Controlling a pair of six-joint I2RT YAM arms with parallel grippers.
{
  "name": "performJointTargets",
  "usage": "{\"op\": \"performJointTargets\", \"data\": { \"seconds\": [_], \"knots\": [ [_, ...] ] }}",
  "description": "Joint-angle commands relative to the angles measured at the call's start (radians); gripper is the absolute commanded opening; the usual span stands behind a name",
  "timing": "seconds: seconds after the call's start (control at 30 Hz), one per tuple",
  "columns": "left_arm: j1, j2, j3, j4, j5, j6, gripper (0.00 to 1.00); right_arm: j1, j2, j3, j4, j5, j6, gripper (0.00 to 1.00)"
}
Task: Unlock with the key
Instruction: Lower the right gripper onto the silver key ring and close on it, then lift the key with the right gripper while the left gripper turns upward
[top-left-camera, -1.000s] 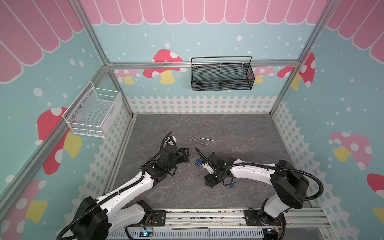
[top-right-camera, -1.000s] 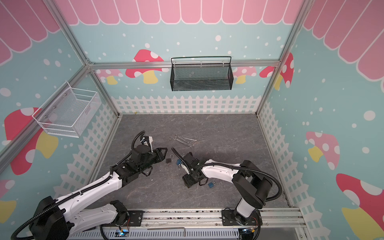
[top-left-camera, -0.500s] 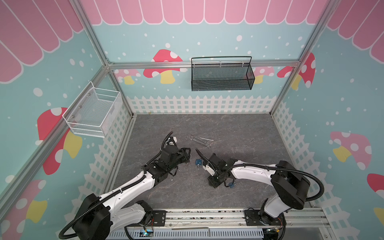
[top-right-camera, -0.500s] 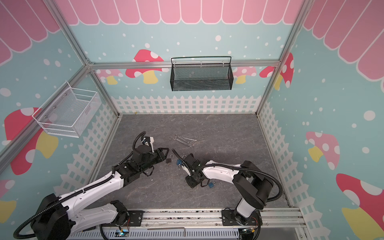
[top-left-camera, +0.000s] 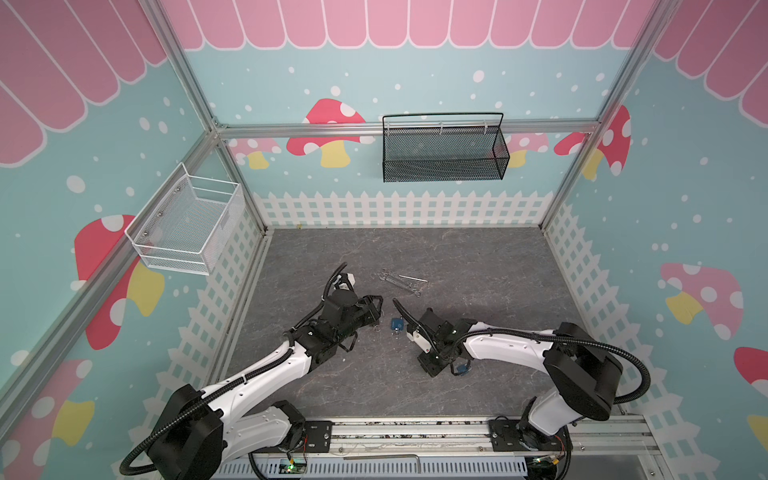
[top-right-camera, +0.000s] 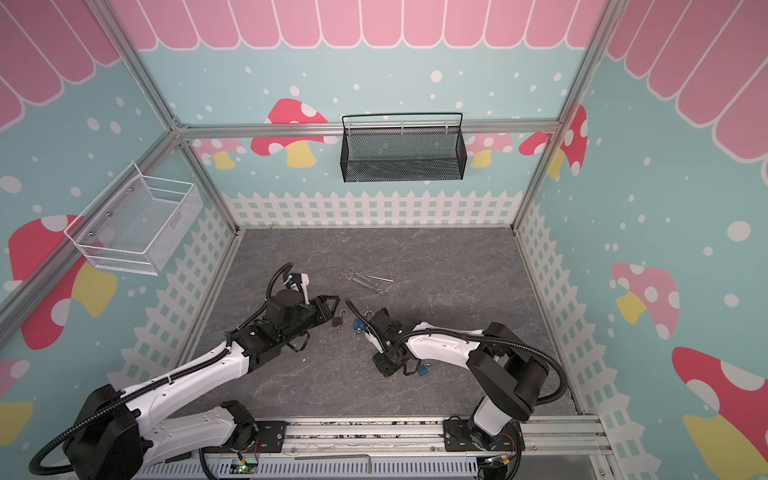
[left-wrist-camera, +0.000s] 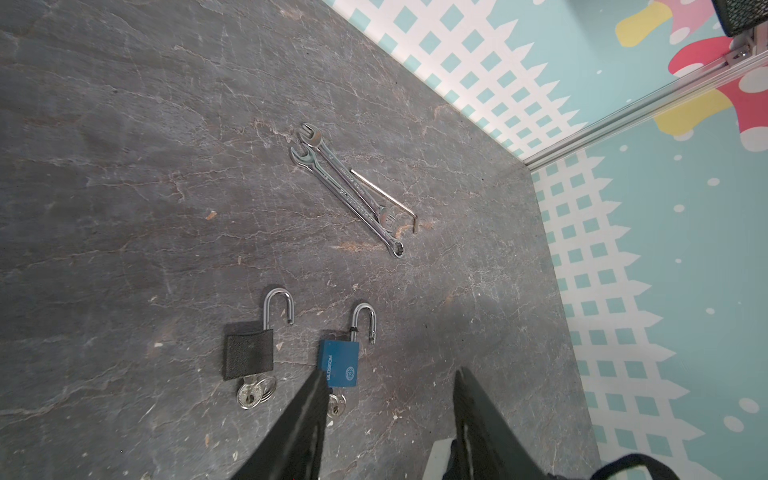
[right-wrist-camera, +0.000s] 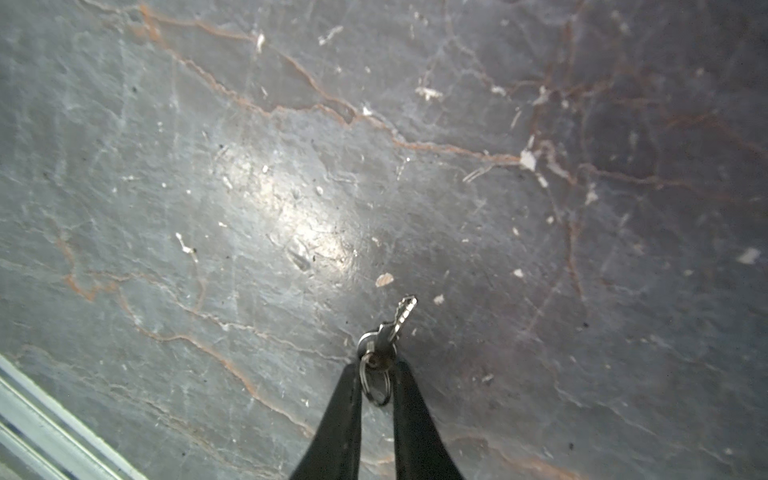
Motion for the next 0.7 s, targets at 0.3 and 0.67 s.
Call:
{"op": "performJointTargets", "data": {
  "seconds": [0.3,0.67],
  "knots": [
    [0.006,0.007,-0.010,0.028,0.013,-0.047,0.48,-0.004,-0.062,-0.033,0.024,0.041,-0.052,0.01],
    [0.007,-0.050,-0.064,0.112,0.089,-0.246,0.48,-0.013,-0.155,-0.028,0.090,0.111,-0.118,0.00]
  ]
}}
